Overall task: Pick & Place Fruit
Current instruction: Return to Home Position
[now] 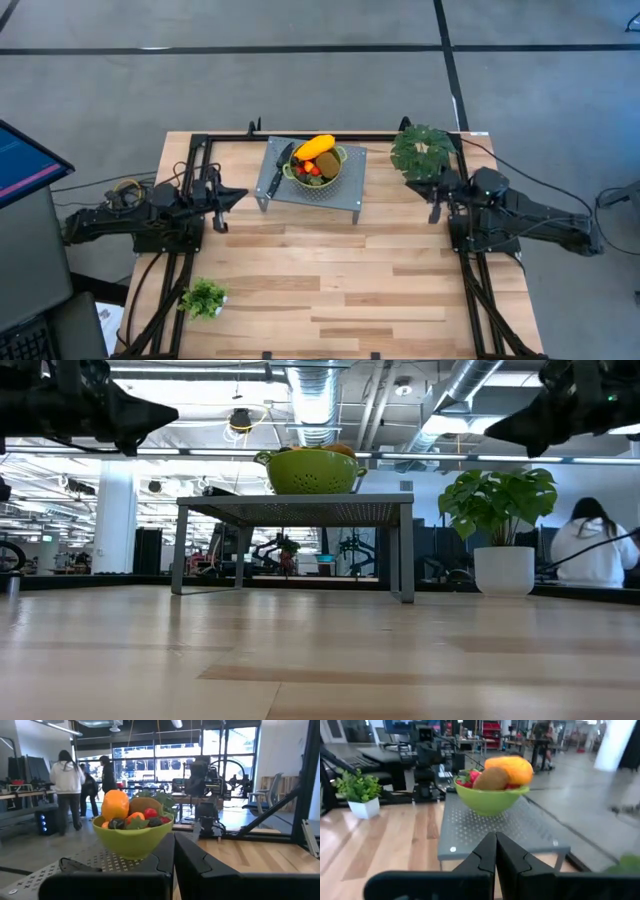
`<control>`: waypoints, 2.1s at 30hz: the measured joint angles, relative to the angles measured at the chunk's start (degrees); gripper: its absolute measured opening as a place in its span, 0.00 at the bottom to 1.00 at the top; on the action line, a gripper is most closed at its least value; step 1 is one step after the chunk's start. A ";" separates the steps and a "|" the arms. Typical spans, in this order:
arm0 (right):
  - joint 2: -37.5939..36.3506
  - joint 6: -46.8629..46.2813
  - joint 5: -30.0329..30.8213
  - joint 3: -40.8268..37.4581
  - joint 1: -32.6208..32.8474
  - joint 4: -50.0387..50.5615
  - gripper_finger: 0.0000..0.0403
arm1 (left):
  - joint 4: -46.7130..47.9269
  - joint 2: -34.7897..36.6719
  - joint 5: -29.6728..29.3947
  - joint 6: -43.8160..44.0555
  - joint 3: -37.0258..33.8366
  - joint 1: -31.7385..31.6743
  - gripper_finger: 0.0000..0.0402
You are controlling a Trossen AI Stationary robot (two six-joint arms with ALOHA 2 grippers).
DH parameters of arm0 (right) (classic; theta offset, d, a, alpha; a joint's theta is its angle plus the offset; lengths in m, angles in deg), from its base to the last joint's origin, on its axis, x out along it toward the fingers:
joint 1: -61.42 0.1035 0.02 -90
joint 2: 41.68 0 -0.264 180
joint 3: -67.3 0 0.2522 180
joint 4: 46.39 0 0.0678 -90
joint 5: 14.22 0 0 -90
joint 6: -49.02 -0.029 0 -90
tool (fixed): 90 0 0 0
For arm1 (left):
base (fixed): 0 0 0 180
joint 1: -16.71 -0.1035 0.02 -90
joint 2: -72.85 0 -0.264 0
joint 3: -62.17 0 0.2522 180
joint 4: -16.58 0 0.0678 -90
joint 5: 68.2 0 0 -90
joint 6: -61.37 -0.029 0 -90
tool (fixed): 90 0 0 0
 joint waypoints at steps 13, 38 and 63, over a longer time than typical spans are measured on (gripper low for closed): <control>-4.29 -8.64 2.04 -0.04 -0.70 6.24 0.00 | -0.19 -0.07 -1.96 -0.04 0.00 -0.02 0.02; -4.30 -8.62 2.04 -0.04 -0.68 6.38 0.00 | -0.24 -0.07 -2.00 -0.01 0.00 -0.02 0.03; -4.30 -8.62 2.06 -0.02 -0.67 6.37 0.00 | -0.22 -0.07 -2.00 0.00 0.00 -0.02 0.03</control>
